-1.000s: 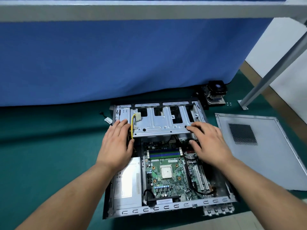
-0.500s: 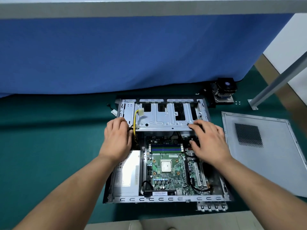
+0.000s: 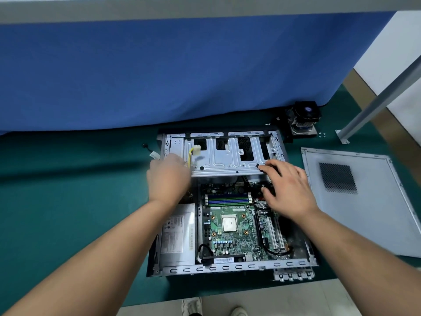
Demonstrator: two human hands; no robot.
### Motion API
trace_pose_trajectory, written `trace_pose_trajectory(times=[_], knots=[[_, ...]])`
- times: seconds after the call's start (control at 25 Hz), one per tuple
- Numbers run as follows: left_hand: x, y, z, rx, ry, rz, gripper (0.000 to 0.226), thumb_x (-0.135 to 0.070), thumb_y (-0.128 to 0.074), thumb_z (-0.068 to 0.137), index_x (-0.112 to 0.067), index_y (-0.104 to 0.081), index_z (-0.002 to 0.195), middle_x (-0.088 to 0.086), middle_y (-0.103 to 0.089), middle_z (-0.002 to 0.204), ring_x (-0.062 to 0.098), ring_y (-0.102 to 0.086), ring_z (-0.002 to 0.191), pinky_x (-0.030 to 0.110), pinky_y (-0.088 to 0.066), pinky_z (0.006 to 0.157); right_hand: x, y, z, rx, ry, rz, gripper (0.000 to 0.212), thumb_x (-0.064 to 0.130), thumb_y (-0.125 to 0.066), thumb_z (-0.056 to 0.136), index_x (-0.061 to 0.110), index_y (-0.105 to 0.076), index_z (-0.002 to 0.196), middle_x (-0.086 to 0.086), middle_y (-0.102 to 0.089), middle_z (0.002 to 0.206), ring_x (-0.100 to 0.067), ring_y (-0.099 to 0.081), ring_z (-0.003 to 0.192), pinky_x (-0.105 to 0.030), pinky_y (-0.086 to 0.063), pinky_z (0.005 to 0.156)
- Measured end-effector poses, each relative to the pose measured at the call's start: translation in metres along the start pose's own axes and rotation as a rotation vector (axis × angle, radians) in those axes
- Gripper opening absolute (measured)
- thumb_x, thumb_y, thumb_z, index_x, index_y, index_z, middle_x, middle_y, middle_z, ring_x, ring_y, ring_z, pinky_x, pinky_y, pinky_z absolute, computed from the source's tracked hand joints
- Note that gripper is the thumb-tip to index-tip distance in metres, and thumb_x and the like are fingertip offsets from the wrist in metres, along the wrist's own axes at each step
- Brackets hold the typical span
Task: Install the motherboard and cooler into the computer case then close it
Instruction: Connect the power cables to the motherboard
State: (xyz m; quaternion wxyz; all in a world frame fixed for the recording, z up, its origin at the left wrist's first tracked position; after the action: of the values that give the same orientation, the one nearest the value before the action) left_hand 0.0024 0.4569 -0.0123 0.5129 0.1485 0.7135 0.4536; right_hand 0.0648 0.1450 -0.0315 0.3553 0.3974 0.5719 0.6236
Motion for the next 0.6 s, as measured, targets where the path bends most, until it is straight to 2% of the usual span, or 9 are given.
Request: trace_pose_trajectory(times=[0.04, 0.12, 0.2, 0.28, 0.4, 0.52, 0.6], knots=[[0.003, -0.004, 0.005, 0.057, 0.047, -0.086, 0.014, -0.024, -0.060, 0.090, -0.023, -0.067, 0.102, 0.000, -0.071, 0.092, 0.028, -0.056, 0.105, 0.037, -0.046, 0.091, 0.000, 0.000, 0.000, -0.002, 0.000, 0.002, 0.062, 0.043, -0.061, 0.088, 0.033, -0.044, 0.146, 0.006, -0.044, 0.148, -0.016, -0.039, 0.139, -0.044, -0.024, 0.119], [0.006, -0.006, 0.011, 0.113, 0.076, -0.142, 0.015, -0.028, -0.067, 0.092, -0.023, -0.068, 0.106, 0.000, -0.072, 0.089, 0.023, -0.064, 0.090, 0.032, -0.050, 0.078, 0.000, 0.001, 0.000, -0.007, 0.000, 0.004, 0.062, 0.042, -0.061, 0.087, 0.033, -0.045, 0.146, 0.006, -0.044, 0.147, -0.016, -0.040, 0.139, -0.044, -0.026, 0.118], [0.009, 0.001, 0.015, 0.093, 0.078, -0.121, 0.018, -0.031, -0.072, 0.092, -0.023, -0.069, 0.108, -0.007, -0.068, 0.082, 0.013, -0.063, 0.077, 0.026, -0.043, 0.064, 0.001, 0.002, 0.000, -0.011, 0.005, 0.010, 0.061, 0.041, -0.061, 0.088, 0.033, -0.046, 0.146, 0.007, -0.045, 0.146, -0.016, -0.041, 0.138, -0.044, -0.026, 0.118], [0.013, 0.009, 0.015, 0.031, 0.081, -0.123, 0.017, -0.032, -0.075, 0.091, -0.023, -0.070, 0.103, -0.013, -0.064, 0.077, 0.003, -0.058, 0.070, 0.020, -0.038, 0.057, 0.000, 0.002, 0.000, -0.015, 0.001, 0.015, 0.060, 0.041, -0.061, 0.088, 0.033, -0.046, 0.146, 0.007, -0.045, 0.146, -0.016, -0.041, 0.138, -0.045, -0.026, 0.119], [0.020, 0.017, 0.009, -0.027, 0.105, -0.233, 0.020, -0.033, -0.074, 0.091, -0.022, -0.074, 0.108, -0.008, -0.069, 0.083, 0.008, -0.061, 0.075, 0.017, -0.041, 0.062, 0.001, 0.002, 0.001, -0.017, 0.005, 0.014, 0.059, 0.041, -0.062, 0.089, 0.034, -0.046, 0.145, 0.008, -0.045, 0.146, -0.015, -0.041, 0.138, -0.045, -0.026, 0.119], [0.019, 0.014, -0.005, 0.012, 0.053, -0.317, 0.022, -0.027, -0.073, 0.094, -0.023, -0.074, 0.116, -0.008, -0.071, 0.088, 0.018, -0.068, 0.084, 0.028, -0.053, 0.079, 0.001, 0.003, 0.000, -0.027, 0.007, 0.019, 0.058, 0.040, -0.062, 0.089, 0.033, -0.047, 0.144, 0.007, -0.046, 0.146, -0.016, -0.042, 0.137, -0.046, -0.028, 0.118], [0.016, 0.012, -0.017, 0.043, 0.006, -0.329, 0.025, -0.020, -0.071, 0.095, -0.027, -0.073, 0.119, -0.009, -0.072, 0.091, 0.018, -0.070, 0.088, 0.032, -0.055, 0.085, 0.000, 0.003, 0.001, -0.034, 0.007, 0.020, 0.058, 0.040, -0.062, 0.088, 0.033, -0.047, 0.144, 0.007, -0.046, 0.145, -0.017, -0.043, 0.136, -0.046, -0.029, 0.117]])
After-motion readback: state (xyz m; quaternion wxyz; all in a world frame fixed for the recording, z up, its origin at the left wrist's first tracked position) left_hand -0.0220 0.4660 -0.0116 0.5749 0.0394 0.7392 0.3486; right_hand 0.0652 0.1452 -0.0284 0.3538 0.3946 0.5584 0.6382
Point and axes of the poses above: each hand's wrist, its own z-axis towards the middle knuckle, its own y-axis out of the back of the hand, x = y × z, the point moved 10 cm from there along z, towards the middle knuckle
